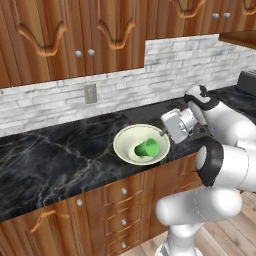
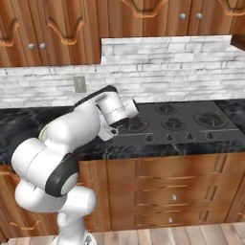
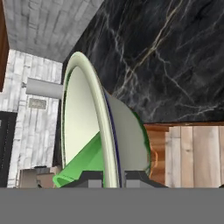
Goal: Place the cup inside the bowl on the dining table and move the bowl to any counter.
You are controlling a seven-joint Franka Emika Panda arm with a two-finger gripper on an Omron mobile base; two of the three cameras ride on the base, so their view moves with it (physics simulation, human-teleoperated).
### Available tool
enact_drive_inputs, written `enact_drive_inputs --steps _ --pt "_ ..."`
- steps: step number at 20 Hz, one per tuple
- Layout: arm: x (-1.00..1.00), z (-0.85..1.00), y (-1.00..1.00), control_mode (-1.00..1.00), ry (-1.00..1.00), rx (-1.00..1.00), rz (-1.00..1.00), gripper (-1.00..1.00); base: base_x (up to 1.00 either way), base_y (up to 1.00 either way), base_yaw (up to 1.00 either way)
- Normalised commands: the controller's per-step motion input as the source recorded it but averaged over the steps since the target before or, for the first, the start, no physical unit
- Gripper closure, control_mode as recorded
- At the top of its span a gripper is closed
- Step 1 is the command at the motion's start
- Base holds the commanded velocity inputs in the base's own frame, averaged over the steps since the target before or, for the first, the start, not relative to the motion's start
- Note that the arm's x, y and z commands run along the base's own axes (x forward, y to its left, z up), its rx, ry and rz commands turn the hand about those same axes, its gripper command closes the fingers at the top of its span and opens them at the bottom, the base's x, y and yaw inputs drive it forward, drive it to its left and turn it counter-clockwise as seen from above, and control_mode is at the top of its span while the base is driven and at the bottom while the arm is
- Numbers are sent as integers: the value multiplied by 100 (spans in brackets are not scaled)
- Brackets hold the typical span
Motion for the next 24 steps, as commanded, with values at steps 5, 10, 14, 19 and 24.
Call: enact_drive_inputs --steps 5,10,14,19,24 --pt "0 0 0 100 0 0 0 100 26 3 1" --pt "0 0 0 100 0 0 0 100 0 0 0" --pt "0 0 0 -100 0 0 0 100 0 0 0" --pt "7 -7 0 -100 0 6 0 100 0 0 0" --pt "26 -15 0 -100 5 10 1 100 0 0 0"
